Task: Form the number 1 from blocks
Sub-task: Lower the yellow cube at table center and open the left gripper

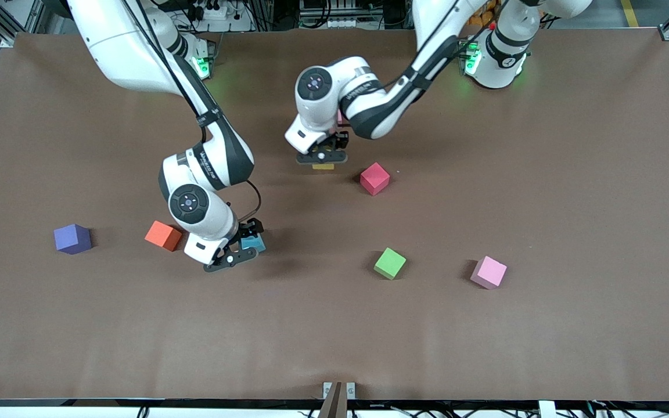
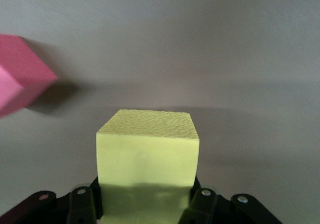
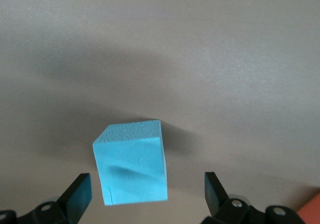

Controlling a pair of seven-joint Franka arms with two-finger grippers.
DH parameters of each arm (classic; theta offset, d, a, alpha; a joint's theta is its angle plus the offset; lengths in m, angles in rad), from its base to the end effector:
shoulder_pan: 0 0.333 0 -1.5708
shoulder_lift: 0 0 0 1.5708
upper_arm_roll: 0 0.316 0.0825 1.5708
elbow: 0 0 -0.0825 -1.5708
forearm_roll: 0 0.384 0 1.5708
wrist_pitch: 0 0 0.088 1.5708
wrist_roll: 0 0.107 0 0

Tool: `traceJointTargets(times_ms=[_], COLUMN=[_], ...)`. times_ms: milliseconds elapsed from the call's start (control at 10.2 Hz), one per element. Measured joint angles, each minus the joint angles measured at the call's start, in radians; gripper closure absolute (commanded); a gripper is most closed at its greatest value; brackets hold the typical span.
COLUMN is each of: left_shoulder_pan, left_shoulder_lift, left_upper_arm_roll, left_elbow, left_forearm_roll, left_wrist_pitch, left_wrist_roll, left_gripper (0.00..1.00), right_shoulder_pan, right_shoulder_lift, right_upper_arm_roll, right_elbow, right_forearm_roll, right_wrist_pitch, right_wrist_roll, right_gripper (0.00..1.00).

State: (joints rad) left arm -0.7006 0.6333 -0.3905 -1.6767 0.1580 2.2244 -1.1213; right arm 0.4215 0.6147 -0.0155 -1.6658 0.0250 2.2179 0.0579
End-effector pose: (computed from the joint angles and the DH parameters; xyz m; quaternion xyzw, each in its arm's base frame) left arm 0.3413 -0.5826 0.2531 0.9985 -0.0019 -0.0544 0.0086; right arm 0.6201 0.2687 0.2437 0.9855 0.1666 -0.0316 0.0021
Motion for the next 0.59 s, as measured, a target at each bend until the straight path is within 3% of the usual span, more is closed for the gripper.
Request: traceJointTargets(times_ms=[586], left_shoulder_pan=[-0.06], left_shoulder_lift=[0.152], left_upper_arm_roll=[0.047], left_elbow=[0.133], left_forearm_roll=[0.048], left_wrist_pitch=[0.038], left_wrist_roll=[-0.06], left_gripper=[1.0], right_shoulder_pan=[0.009], right_shoulder_lift=[0.025], right_upper_arm_roll=[0.004], right_elbow=[0.0], right_forearm_roll=[0.0], right_wrist_pitch=[0.018], right_wrist_roll=[-0.015], right_gripper=[0.0])
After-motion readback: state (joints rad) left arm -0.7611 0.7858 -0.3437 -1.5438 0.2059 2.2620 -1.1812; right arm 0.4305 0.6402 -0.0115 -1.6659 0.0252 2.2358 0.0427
